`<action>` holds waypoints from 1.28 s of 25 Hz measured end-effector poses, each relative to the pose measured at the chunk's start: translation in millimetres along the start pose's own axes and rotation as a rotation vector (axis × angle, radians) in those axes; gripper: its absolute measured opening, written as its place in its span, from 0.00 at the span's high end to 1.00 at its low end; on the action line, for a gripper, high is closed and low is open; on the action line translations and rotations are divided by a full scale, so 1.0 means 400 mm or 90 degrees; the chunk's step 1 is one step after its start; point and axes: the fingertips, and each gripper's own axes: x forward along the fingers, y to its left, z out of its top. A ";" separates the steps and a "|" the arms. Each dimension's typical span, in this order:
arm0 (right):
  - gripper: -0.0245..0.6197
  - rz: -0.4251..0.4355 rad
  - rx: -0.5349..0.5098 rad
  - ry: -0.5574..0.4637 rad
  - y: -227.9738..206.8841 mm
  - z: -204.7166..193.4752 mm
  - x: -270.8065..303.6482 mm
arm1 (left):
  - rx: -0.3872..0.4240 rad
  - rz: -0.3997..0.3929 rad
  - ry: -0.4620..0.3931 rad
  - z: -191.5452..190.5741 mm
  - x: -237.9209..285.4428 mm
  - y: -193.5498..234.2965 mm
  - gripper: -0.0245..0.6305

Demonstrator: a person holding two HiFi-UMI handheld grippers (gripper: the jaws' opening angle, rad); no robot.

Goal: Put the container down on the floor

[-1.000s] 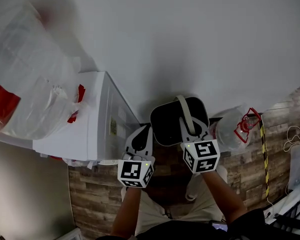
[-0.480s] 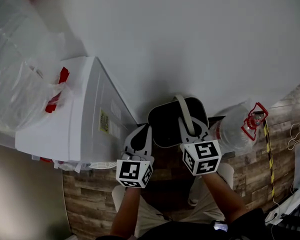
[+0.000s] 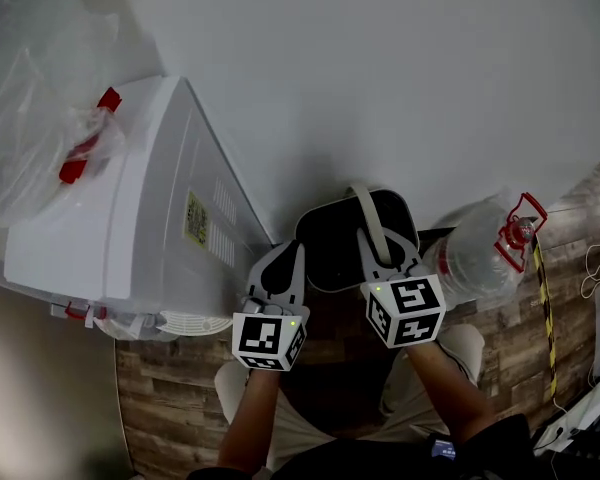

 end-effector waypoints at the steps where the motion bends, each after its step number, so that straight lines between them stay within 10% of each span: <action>1: 0.91 -0.001 0.000 -0.002 0.002 -0.007 0.002 | 0.002 -0.002 -0.001 -0.008 -0.004 -0.001 0.94; 32: 0.91 -0.016 -0.016 -0.029 0.031 -0.093 0.016 | 0.013 -0.033 -0.036 -0.089 -0.038 0.008 0.94</action>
